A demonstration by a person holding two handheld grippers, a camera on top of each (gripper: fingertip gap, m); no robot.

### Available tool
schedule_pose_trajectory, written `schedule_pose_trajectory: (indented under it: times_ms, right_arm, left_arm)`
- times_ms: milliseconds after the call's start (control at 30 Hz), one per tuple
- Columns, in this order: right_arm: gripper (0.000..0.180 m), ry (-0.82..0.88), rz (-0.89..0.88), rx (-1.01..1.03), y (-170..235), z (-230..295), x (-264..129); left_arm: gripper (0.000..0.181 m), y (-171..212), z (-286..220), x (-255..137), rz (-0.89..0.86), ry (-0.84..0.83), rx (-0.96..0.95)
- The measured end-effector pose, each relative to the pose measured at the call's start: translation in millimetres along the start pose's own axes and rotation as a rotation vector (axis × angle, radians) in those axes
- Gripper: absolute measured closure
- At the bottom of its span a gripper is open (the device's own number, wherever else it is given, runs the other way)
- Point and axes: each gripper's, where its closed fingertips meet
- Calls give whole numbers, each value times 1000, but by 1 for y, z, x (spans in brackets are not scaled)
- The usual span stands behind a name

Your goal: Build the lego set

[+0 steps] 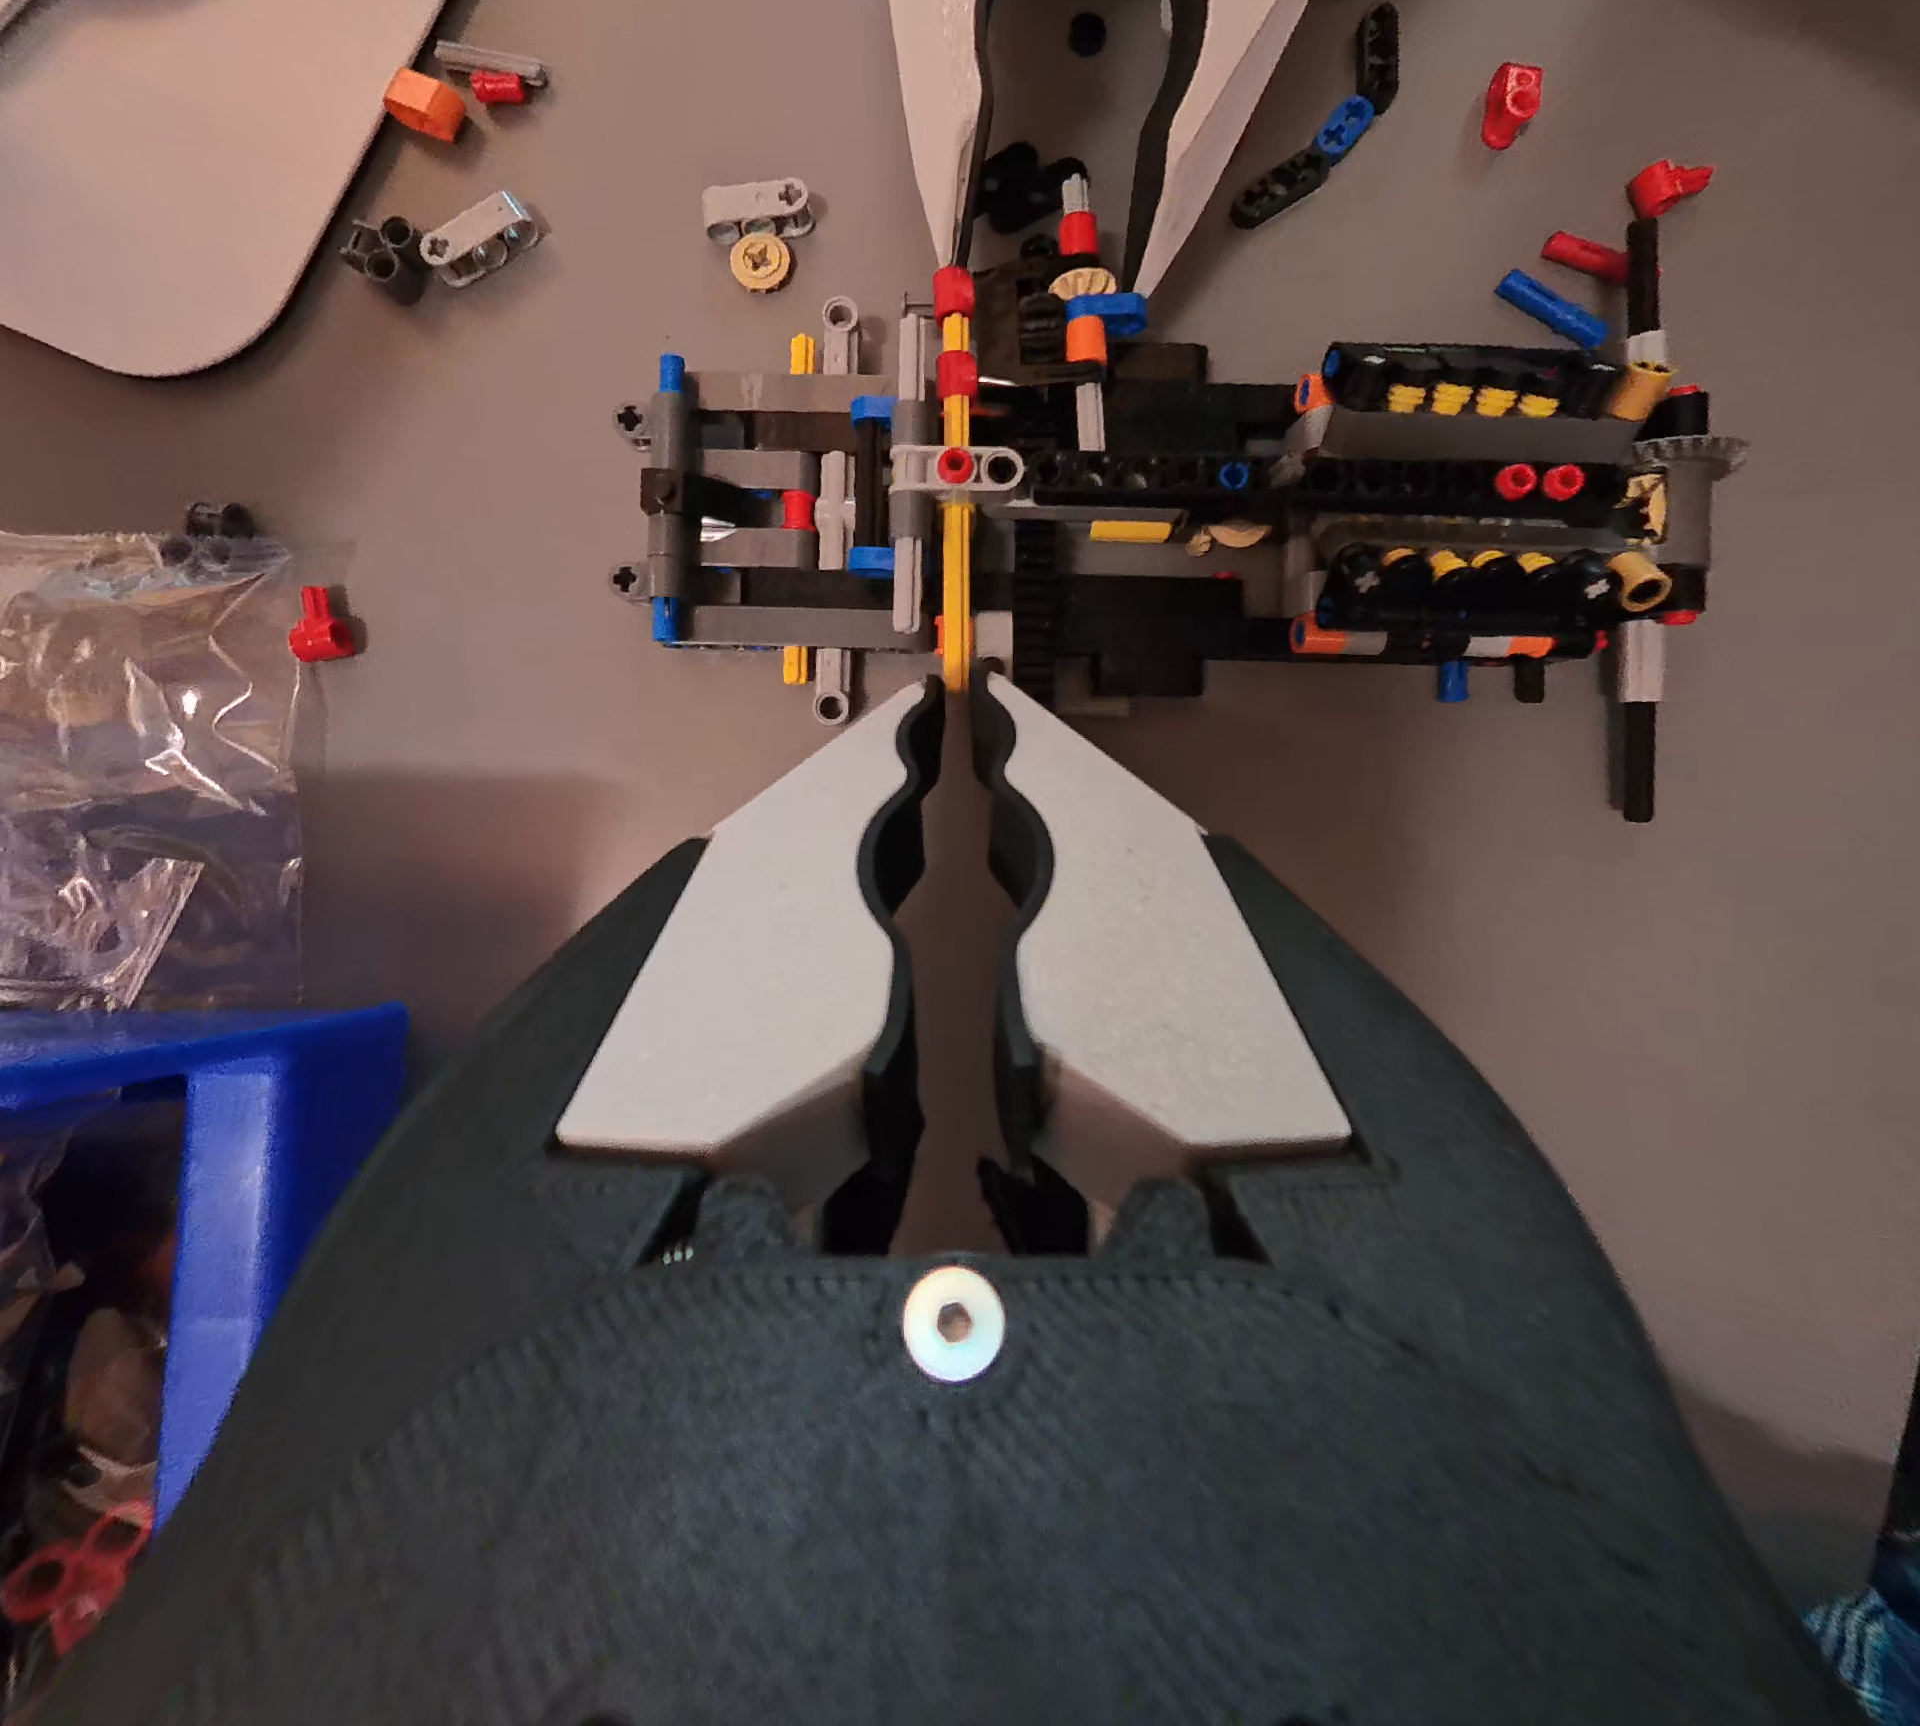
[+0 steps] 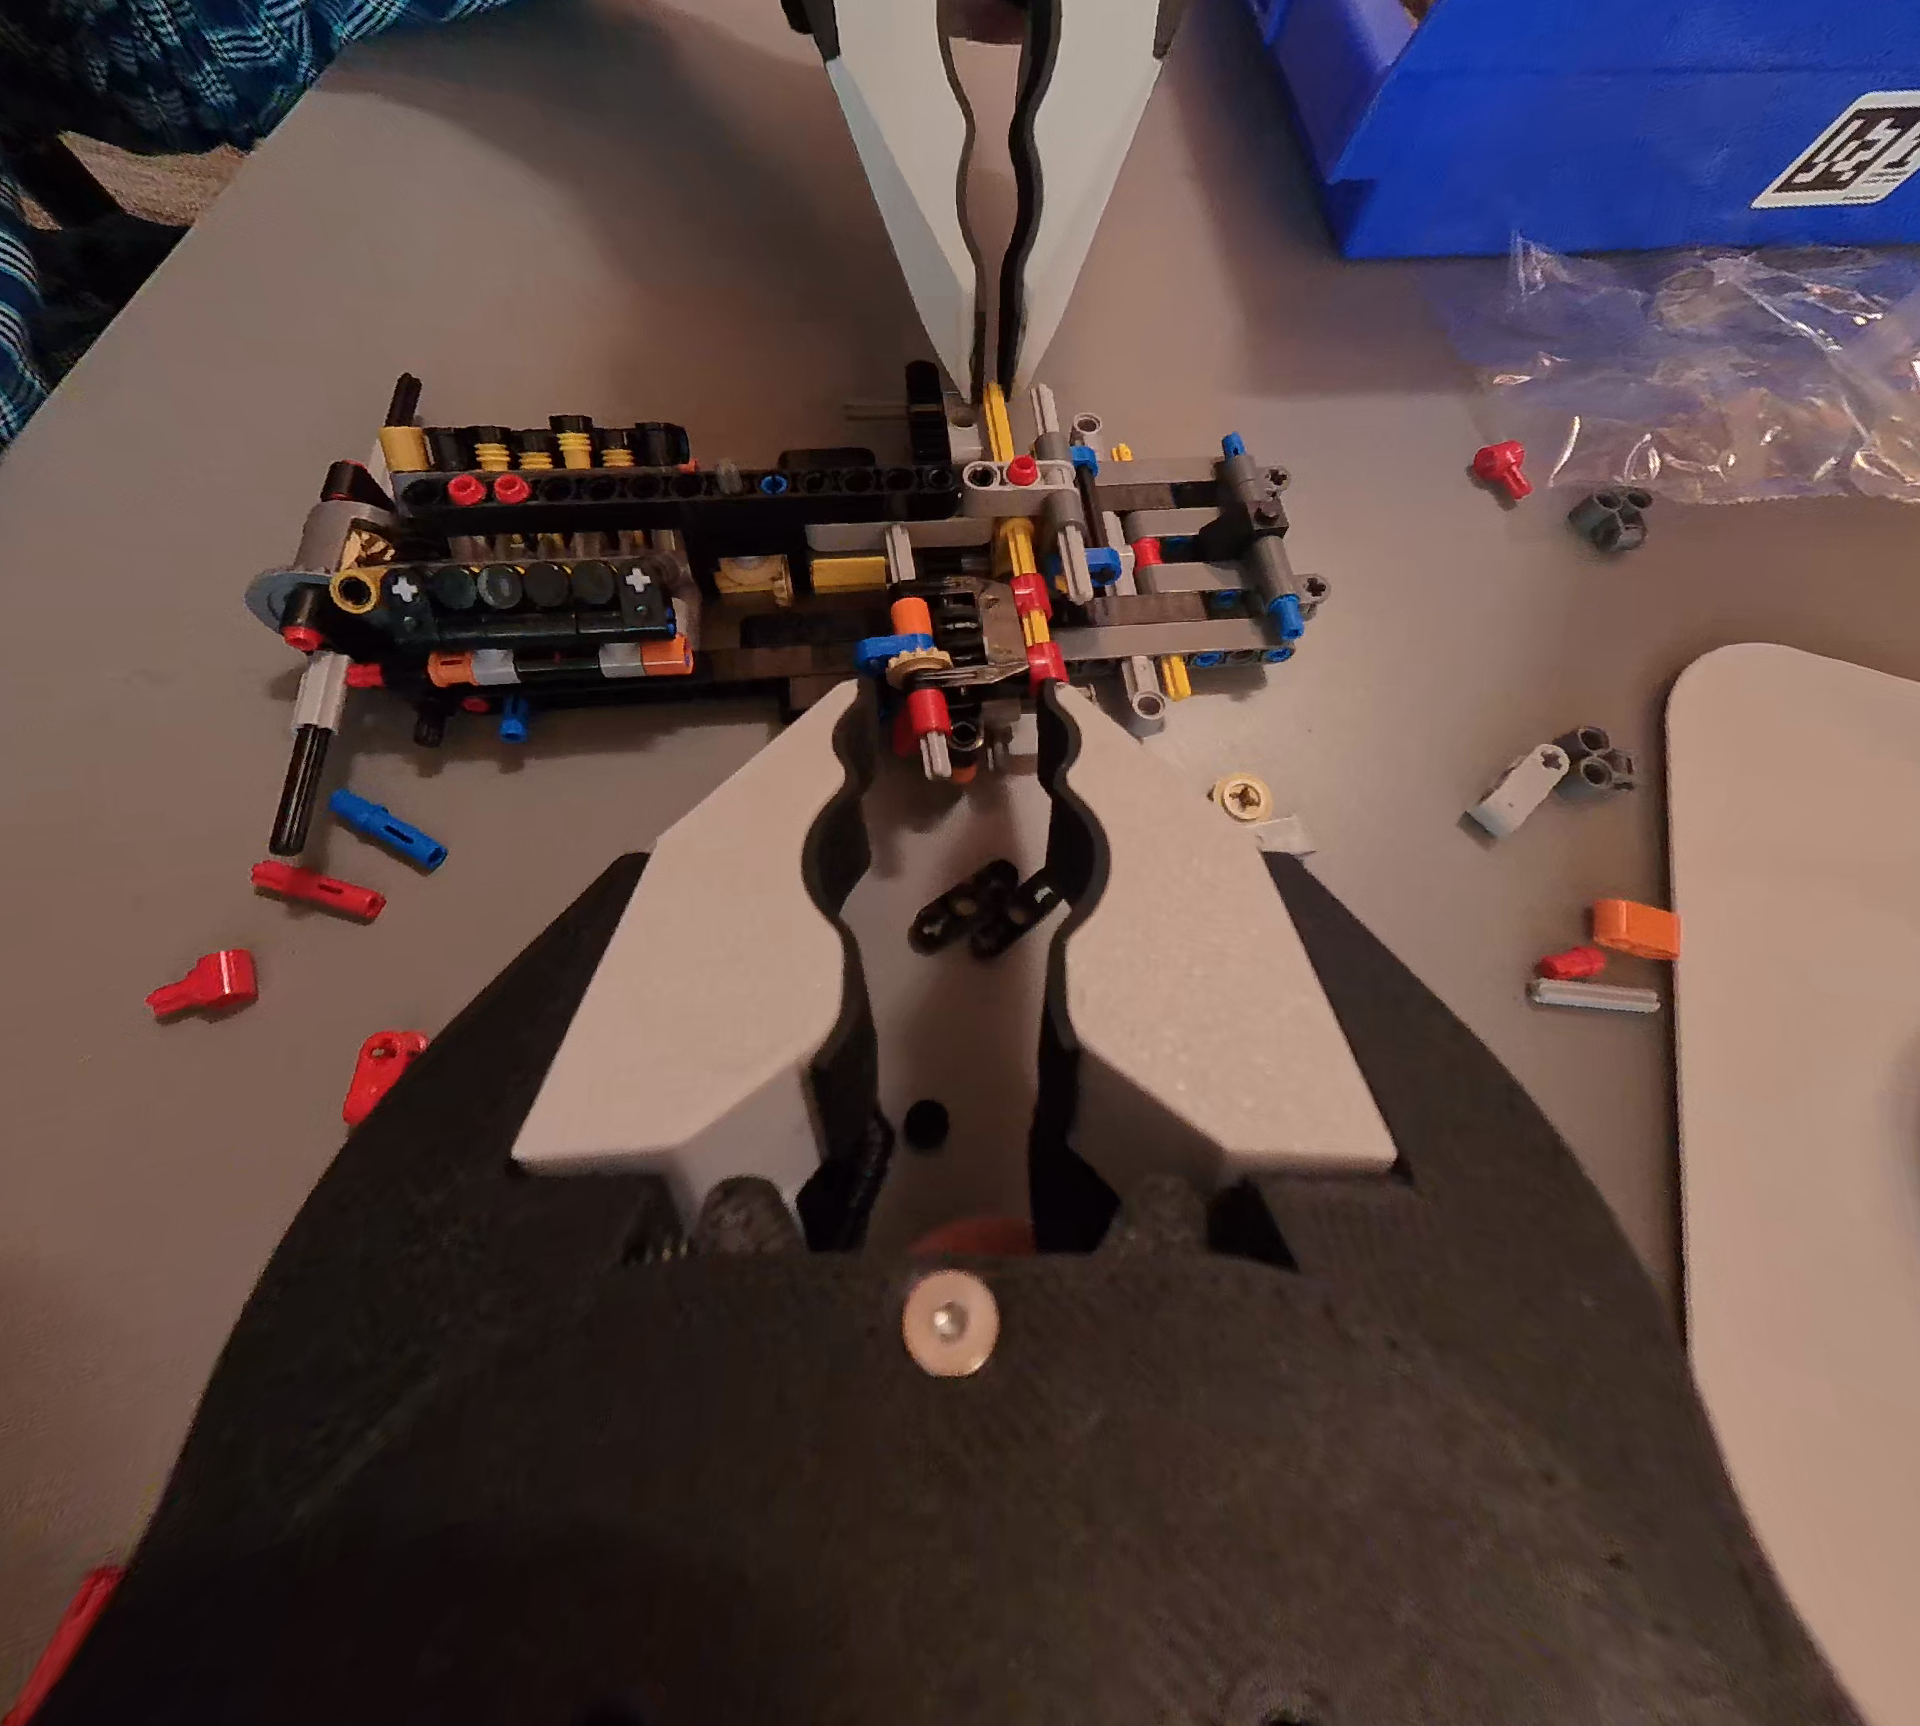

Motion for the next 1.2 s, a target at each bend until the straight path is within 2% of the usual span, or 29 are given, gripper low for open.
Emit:
schedule_pose_trajectory:
  times_ms: [467,600,700,1200]
  right_arm:
    - [156,69,0,-18,2,1,-1]
    - [156,88,2,19,1,1,-1]
    - [148,78,0,36,2,5,-2]
    - [150,114,-16,98,-1,3,-4]
  left_arm:
    - [179,-3,4,3,-2,-31,39]
    - [179,-3,5,3,2,-37,39]
    - [179,-3,6,3,-1,-40,41]
    - [178,-5,6,4,-5,-42,34]
Point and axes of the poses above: each gripper's, where its closed fingertips meet, x out along the fingers, y out of its underside, z = x × y across the jaws, and after that the axes turned 11 degrees about x, right-handed
